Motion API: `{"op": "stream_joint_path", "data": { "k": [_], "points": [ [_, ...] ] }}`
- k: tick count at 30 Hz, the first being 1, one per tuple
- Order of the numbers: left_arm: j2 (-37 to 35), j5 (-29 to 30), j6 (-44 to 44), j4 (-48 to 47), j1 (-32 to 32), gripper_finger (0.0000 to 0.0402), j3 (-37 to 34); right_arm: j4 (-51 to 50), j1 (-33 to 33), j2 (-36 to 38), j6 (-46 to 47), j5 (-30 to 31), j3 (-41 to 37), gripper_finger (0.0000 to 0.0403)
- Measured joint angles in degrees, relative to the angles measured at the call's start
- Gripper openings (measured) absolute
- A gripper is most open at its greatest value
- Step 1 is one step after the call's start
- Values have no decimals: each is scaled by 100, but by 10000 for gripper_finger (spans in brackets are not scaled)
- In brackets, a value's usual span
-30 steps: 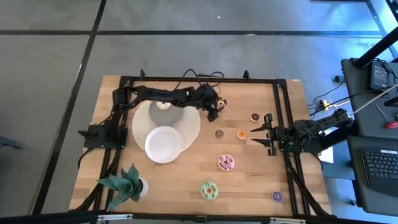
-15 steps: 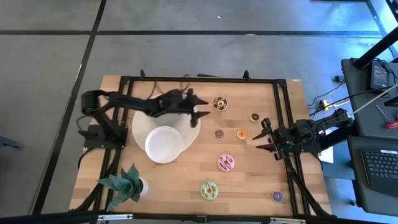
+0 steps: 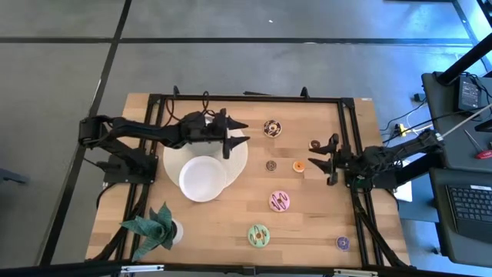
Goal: Pick & Place donuts
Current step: Put the big black donut on the gray plate
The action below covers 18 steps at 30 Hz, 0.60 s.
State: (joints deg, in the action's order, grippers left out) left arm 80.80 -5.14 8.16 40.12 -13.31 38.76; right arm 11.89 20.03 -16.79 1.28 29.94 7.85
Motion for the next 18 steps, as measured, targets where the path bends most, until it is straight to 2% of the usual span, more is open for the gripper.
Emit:
{"op": "stream_joint_path", "data": {
  "k": [4, 7, 9, 13, 18],
  "points": [
    [-3, -9, 271, -6, 73, 231, 0, -1152, -11, -1116, 421, 816, 1092, 171],
    [-3, 0, 269, -33, 110, 231, 0, -2463, -201, -2009, 1410, 1579, 2029, 171],
    [-3, 0, 269, -29, 131, 231, 0, -3219, -445, -2559, 2085, 1812, 2529, 171],
    [-3, -1, 269, -39, 133, 231, 0, -3991, -1007, -3457, 2355, 1610, 3226, 174],
    [-3, -2, 599, -93, 133, 231, -4, -4022, -1835, -4261, 2387, 905, 3538, 203]
  ]
}}
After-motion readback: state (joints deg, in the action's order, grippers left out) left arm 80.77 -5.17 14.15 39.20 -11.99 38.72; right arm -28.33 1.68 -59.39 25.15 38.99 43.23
